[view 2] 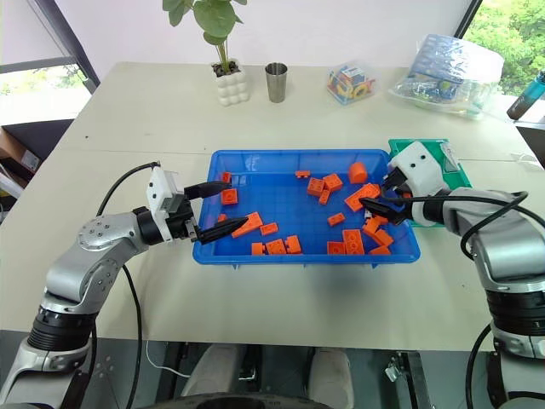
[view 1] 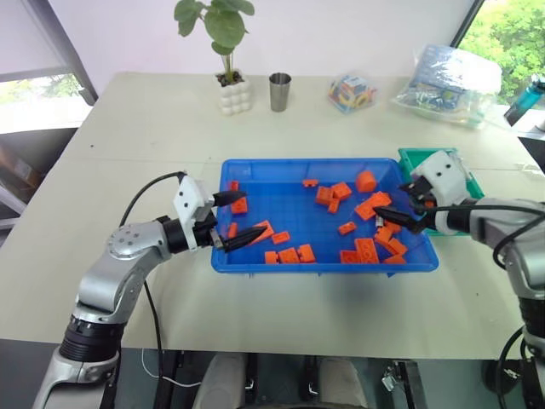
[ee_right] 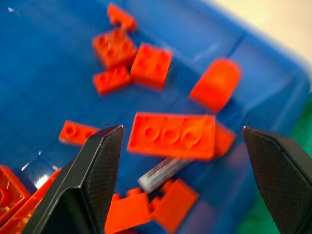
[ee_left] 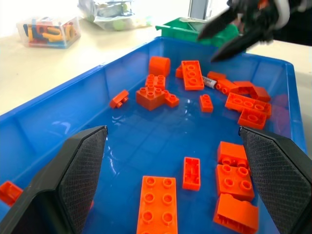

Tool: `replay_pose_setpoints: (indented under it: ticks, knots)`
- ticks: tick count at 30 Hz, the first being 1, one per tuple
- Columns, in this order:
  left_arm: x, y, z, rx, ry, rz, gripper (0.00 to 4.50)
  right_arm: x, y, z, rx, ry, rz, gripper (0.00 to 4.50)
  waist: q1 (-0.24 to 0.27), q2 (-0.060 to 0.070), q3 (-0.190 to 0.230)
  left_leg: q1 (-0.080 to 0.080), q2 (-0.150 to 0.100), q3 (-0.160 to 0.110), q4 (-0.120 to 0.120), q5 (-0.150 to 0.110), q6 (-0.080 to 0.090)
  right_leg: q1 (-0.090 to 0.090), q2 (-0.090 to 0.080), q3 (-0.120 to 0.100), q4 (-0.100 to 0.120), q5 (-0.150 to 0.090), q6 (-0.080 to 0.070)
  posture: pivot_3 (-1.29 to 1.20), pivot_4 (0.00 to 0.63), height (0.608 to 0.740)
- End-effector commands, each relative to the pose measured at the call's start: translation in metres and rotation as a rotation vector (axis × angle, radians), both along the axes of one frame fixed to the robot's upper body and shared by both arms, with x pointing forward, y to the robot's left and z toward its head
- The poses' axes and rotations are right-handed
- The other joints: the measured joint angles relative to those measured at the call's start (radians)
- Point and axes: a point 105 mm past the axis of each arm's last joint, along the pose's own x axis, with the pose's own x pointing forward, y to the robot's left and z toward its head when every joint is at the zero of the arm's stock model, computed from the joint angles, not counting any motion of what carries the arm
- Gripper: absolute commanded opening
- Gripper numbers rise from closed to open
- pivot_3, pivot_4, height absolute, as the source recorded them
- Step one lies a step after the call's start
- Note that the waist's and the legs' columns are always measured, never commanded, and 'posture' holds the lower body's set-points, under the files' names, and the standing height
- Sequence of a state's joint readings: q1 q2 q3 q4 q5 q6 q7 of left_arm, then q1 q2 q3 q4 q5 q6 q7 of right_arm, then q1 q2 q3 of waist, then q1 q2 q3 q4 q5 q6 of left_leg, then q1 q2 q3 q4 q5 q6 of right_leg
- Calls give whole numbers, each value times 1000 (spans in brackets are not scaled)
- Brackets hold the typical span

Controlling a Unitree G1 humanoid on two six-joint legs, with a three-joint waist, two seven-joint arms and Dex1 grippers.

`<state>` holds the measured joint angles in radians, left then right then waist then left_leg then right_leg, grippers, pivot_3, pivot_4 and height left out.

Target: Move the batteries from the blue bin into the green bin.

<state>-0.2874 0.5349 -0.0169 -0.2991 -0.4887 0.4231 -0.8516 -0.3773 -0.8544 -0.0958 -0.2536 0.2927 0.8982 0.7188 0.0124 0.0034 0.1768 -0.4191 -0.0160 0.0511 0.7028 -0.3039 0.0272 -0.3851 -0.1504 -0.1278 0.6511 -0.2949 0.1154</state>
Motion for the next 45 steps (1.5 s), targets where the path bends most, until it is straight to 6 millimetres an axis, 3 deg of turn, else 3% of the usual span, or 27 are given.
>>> replay_pose_setpoints:
  ticks: [1, 6, 14, 25, 30, 34, 40, 45]
  knots:
    - [-6, -4, 10, -9, -58, -12, 4500, 0, -2, -5, -56, -16, -32, 3970, 1, 0, 0, 0, 0, 0, 0, 0, 0, 0, 0, 0, 0, 0, 0, 0, 150, 691]
    - [-8, -4, 10, 0, -65, -12, 4500, -7, -5, -16, -32, 49, -94, 3970, 4, 0, 0, 2, 0, -2, 0, 0, 0, 4, 0, -2, -1, 0, 0, 0, 150, 691]
    - [-5, -5, 16, -5, -75, -17, 4500, -12, 2, -23, -171, 67, -73, 3970, 4, 0, 0, 10, -1, -5, -1, 0, 0, 13, -1, -4, -4, 0, 0, 0, 150, 691]
    - [-2, -9, 23, -20, -91, -20, 4500, 5, 23, -29, -193, 114, -79, 3970, -1, 0, 0, 10, -1, -5, -1, 0, 0, 13, -1, -5, -3, 0, 0, 0, 150, 691]
    - [-1, -7, 25, -27, -101, -8, 4500, 9, 23, -35, -184, 151, -112, 3970, 1, 0, 0, 10, -1, -5, -1, 0, 0, 13, -1, -5, -3, 0, 0, 0, 150, 691]
    - [-1, -6, 26, -28, -105, 1, 4500, 12, 24, -33, -192, 143, -121, 3970, 0, 0, 0, 10, -1, -5, -1, 0, 0, 13, -1, -5, -3, 0, 0, 0, 150, 691]
    - [-2, -7, 25, -30, -106, 5, 4500, 17, 43, -16, -101, 57, -65, 3970, -1, 0, 0, 10, -1, -5, -2, 0, 0, 12, -1, -5, -3, 0, 0, 0, 150, 691]
    - [-2, -7, 24, -32, -103, 1, 4500, 14, 29, -10, -173, 49, -99, 3970, 2, 0, 0, 10, -2, -5, -2, 0, 0, 13, -1, -5, -3, 0, 0, 0, 150, 691]
